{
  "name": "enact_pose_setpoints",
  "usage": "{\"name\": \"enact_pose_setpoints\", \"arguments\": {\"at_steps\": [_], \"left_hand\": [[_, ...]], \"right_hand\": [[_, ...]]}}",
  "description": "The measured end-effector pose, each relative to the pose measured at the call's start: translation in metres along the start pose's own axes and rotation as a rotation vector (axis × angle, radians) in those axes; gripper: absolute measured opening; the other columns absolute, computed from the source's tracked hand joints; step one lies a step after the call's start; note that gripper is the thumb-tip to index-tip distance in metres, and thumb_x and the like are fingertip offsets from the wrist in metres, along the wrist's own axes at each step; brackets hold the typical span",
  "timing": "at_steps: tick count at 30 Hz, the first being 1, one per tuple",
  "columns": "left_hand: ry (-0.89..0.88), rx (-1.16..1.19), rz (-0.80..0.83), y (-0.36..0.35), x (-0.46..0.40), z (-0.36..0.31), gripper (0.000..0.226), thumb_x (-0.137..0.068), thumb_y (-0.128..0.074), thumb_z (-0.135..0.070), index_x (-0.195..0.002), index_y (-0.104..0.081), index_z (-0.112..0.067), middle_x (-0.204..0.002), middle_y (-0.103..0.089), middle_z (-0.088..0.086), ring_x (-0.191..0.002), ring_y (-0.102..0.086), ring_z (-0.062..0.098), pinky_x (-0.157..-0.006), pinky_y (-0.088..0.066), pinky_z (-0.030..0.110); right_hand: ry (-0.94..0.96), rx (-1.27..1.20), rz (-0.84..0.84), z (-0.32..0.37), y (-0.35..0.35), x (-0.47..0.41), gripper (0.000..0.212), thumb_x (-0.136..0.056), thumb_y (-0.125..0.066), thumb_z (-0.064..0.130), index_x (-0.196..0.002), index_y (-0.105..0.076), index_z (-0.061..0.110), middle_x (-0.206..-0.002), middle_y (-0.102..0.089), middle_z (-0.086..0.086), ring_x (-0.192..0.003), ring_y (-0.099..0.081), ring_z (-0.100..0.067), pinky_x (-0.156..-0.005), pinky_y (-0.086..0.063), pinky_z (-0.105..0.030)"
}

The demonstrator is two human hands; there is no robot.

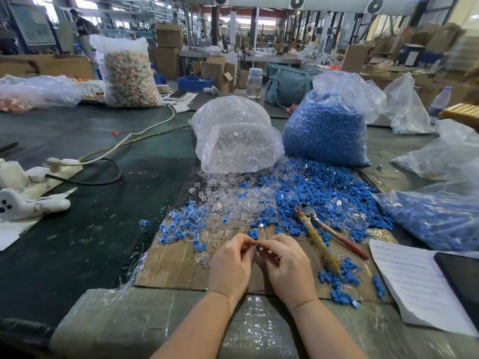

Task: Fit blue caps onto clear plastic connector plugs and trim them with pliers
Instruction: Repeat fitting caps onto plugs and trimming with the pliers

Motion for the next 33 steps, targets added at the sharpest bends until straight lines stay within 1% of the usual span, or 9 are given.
{"name": "enact_pose_setpoints", "arguments": {"at_steps": [7, 14, 19, 23, 26, 28, 30, 32, 33], "left_hand": [[-0.006, -0.001, 0.004, 0.0, 0.0, 0.001, 0.01, -0.09, -0.058, -0.014, -0.089, -0.062, -0.023, -0.077, -0.063, -0.012, -0.074, -0.058, -0.002, -0.068, -0.046, 0.008], [0.002, 0.0, 0.01, -0.001, 0.0, 0.0, 0.011, -0.09, -0.059, -0.014, -0.088, -0.061, -0.025, -0.076, -0.063, -0.012, -0.073, -0.059, -0.002, -0.067, -0.048, 0.009], [0.003, -0.007, 0.005, -0.001, 0.0, 0.001, 0.01, -0.089, -0.059, -0.015, -0.089, -0.062, -0.024, -0.076, -0.063, -0.012, -0.073, -0.059, -0.001, -0.067, -0.047, 0.01], [0.003, 0.002, -0.001, 0.0, 0.0, -0.001, 0.013, -0.088, -0.062, -0.016, -0.084, -0.06, -0.028, -0.073, -0.062, -0.013, -0.071, -0.058, 0.0, -0.066, -0.047, 0.011], [0.012, 0.007, 0.019, 0.0, 0.001, -0.003, 0.015, -0.089, -0.061, -0.016, -0.083, -0.058, -0.029, -0.073, -0.061, -0.014, -0.069, -0.057, -0.002, -0.064, -0.045, 0.008], [0.014, -0.003, 0.027, 0.0, 0.001, -0.004, 0.014, -0.089, -0.06, -0.016, -0.084, -0.058, -0.029, -0.075, -0.059, -0.015, -0.07, -0.056, -0.003, -0.064, -0.044, 0.005], [0.024, 0.01, 0.027, 0.0, 0.001, -0.005, 0.015, -0.089, -0.06, -0.015, -0.084, -0.057, -0.029, -0.075, -0.059, -0.016, -0.069, -0.055, -0.004, -0.063, -0.042, 0.004], [0.046, 0.039, 0.031, 0.0, -0.001, -0.006, 0.017, -0.089, -0.06, -0.014, -0.083, -0.057, -0.029, -0.074, -0.059, -0.016, -0.066, -0.054, -0.006, -0.062, -0.042, 0.003], [0.058, 0.047, 0.033, 0.0, -0.002, -0.006, 0.017, -0.089, -0.06, -0.014, -0.083, -0.057, -0.029, -0.073, -0.059, -0.016, -0.065, -0.054, -0.007, -0.061, -0.041, 0.003]], "right_hand": [[0.009, 0.026, -0.007, 0.001, -0.001, 0.001, 0.019, -0.073, -0.076, 0.006, -0.09, -0.074, 0.015, -0.082, -0.063, 0.007, -0.079, -0.06, -0.011, -0.071, -0.051, -0.023], [0.014, 0.024, -0.006, -0.001, -0.002, 0.001, 0.021, -0.073, -0.076, 0.006, -0.09, -0.075, 0.017, -0.082, -0.063, 0.009, -0.079, -0.058, -0.008, -0.072, -0.047, -0.017], [0.026, 0.032, -0.006, -0.002, -0.003, 0.001, 0.021, -0.072, -0.076, 0.005, -0.09, -0.074, 0.017, -0.082, -0.063, 0.007, -0.079, -0.06, -0.011, -0.071, -0.051, -0.022], [0.006, 0.111, -0.093, -0.004, -0.001, -0.002, 0.021, -0.069, -0.078, 0.006, -0.089, -0.073, 0.012, -0.083, -0.065, 0.001, -0.079, -0.062, -0.019, -0.074, -0.05, -0.03], [-0.102, 0.265, -0.139, -0.011, 0.009, -0.005, 0.024, -0.076, -0.074, 0.011, -0.1, -0.07, 0.01, -0.094, -0.066, -0.003, -0.088, -0.062, -0.024, -0.083, -0.048, -0.04], [-0.247, 0.401, -0.105, -0.019, 0.018, -0.009, 0.032, -0.085, -0.065, 0.024, -0.115, -0.063, 0.012, -0.112, -0.063, -0.006, -0.106, -0.057, -0.025, -0.096, -0.041, -0.042], [-0.446, 0.585, 0.032, -0.033, 0.03, -0.014, 0.052, -0.092, -0.048, 0.045, -0.135, -0.045, 0.016, -0.136, -0.048, -0.008, -0.127, -0.043, -0.024, -0.109, -0.026, -0.044], [-0.62, 0.682, 0.213, -0.049, 0.04, -0.018, 0.072, -0.092, -0.029, 0.062, -0.147, -0.02, 0.018, -0.151, -0.028, -0.01, -0.139, -0.025, -0.026, -0.114, -0.014, -0.048], [-0.674, 0.689, 0.289, -0.055, 0.044, -0.019, 0.078, -0.09, -0.024, 0.067, -0.149, -0.011, 0.019, -0.154, -0.022, -0.011, -0.141, -0.02, -0.028, -0.114, -0.012, -0.05]]}}
Point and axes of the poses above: each hand's wrist, its own x-axis away from the middle knuckle, its own y-axis out of the back of the hand, z = x × y, the point moved 2 cm from there along -x, towards the middle knuckle
